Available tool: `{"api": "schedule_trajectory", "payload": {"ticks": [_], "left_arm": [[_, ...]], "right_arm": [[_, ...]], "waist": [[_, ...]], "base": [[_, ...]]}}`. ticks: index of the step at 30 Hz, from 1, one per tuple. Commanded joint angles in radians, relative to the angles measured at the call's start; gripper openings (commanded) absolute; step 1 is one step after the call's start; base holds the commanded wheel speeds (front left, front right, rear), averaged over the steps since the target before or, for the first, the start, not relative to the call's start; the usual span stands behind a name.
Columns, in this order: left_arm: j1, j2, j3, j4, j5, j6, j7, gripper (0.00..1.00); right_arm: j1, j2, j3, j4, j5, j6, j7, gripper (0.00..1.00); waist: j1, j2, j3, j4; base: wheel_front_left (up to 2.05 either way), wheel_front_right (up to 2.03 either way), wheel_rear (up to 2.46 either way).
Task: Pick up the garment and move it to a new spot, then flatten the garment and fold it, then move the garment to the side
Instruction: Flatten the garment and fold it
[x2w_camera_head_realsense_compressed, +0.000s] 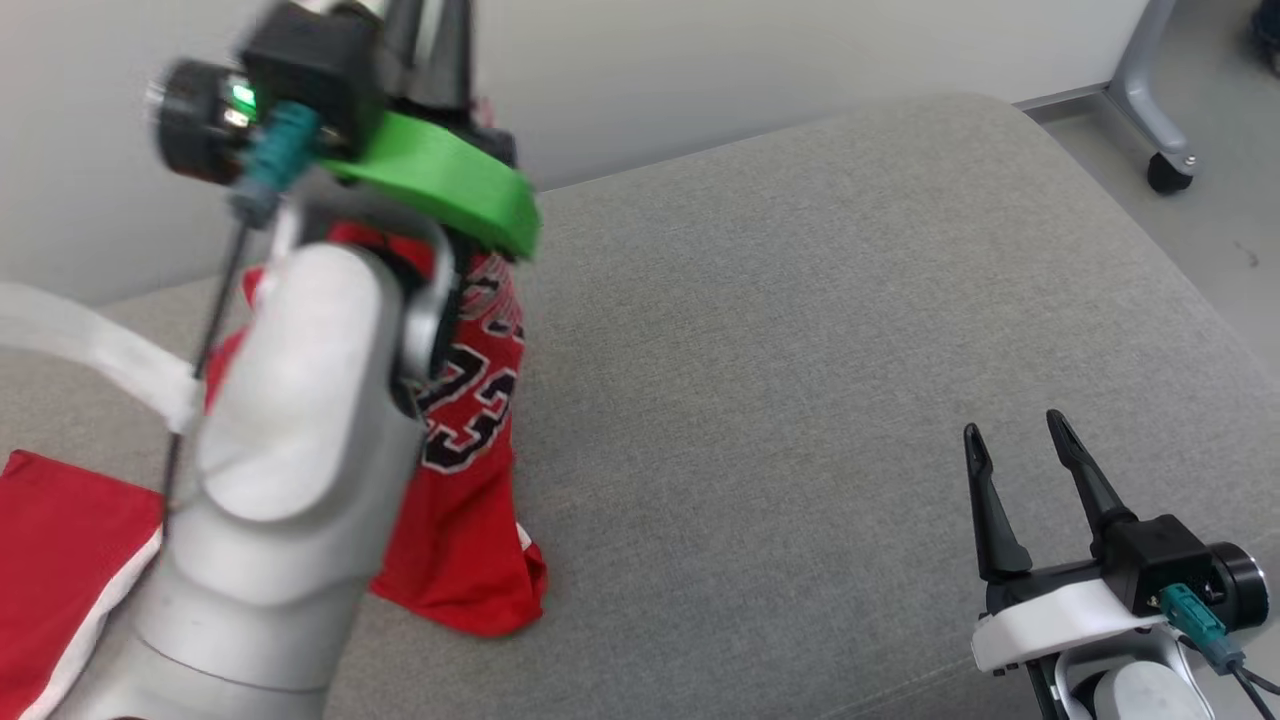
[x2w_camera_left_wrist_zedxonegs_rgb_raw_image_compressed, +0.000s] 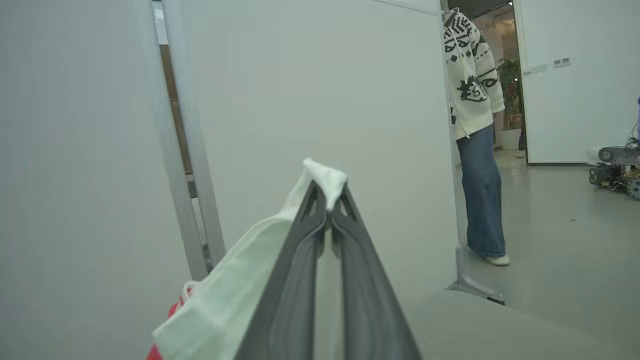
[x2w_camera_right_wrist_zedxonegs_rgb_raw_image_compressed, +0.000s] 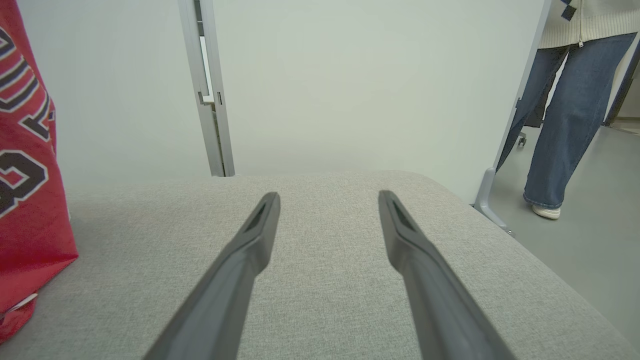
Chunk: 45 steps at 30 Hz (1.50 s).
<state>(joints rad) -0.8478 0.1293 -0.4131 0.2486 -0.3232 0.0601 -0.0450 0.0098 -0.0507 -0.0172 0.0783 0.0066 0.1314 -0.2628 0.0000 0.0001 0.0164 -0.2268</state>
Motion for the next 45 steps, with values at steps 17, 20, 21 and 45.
{"api": "schedule_trajectory", "payload": {"ticks": [17,20,21,45], "left_arm": [[0.054,-0.076,-0.545,0.171,-0.218,0.084,-0.050,1.00],[0.048,-0.076,-0.617,0.180,-0.282,0.085,-0.064,1.00],[0.051,-0.075,-0.632,0.180,-0.303,0.086,-0.066,1.00],[0.184,0.316,-0.481,0.285,-0.545,0.275,-0.012,1.00]], "right_arm": [[-0.105,0.000,0.056,0.018,0.122,-0.001,-0.003,1.00],[-0.107,0.000,0.058,0.021,0.136,-0.001,-0.003,1.00],[-0.106,0.000,0.056,0.021,0.136,-0.001,-0.003,1.00],[-0.026,0.000,-0.014,0.003,0.073,-0.001,-0.003,1.00]], "waist": [[0.0000,-0.0001,0.180,-0.230],[0.0000,-0.0001,0.191,-0.249],[0.0000,-0.0001,0.192,-0.251],[0.0000,-0.0001,0.126,-0.136]], "base": [[0.00,0.00,0.00],[0.00,0.00,0.00],[0.00,0.00,0.00],[0.00,0.00,0.00]]}}
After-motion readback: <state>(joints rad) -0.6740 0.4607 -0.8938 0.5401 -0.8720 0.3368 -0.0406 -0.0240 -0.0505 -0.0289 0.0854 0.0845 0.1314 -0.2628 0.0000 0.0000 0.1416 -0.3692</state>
